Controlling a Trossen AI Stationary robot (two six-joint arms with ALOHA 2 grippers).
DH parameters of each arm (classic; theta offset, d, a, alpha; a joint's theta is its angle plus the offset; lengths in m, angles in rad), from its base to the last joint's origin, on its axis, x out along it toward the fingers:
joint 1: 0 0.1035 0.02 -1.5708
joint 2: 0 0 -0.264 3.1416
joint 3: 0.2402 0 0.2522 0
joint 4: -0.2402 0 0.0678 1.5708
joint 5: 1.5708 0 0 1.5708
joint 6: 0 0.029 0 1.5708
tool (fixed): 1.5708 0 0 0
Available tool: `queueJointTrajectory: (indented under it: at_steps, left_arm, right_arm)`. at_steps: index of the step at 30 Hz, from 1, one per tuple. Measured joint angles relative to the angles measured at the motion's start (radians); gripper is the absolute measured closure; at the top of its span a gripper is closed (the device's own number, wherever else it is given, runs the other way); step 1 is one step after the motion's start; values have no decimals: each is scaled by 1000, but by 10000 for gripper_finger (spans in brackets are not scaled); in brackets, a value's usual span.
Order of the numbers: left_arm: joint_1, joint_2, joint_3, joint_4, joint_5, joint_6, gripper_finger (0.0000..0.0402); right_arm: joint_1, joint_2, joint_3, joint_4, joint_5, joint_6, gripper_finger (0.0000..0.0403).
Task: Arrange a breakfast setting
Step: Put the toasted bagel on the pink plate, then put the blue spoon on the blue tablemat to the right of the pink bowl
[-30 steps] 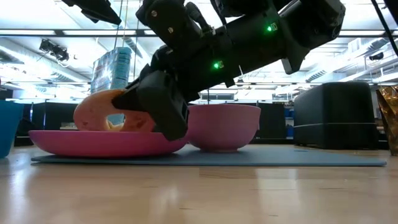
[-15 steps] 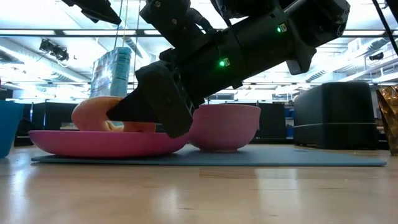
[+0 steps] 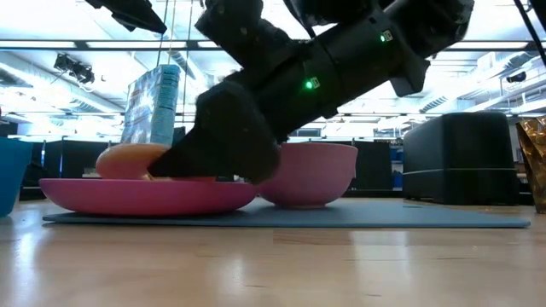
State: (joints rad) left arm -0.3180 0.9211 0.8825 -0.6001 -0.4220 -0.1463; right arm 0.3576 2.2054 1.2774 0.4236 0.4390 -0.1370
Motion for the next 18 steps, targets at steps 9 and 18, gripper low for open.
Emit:
queueJointTrajectory:
  at_steps: [9, 18]
  left_arm:
    - [0, 0, 0, 161, -1, 62, 292]
    - [-52, 0, 0, 145, 0, 61, 292]
  right_arm:
    - [-37, -53, 48, -131, -122, 15, 142]
    - [-10, -161, 110, -357, -46, -55, 142]
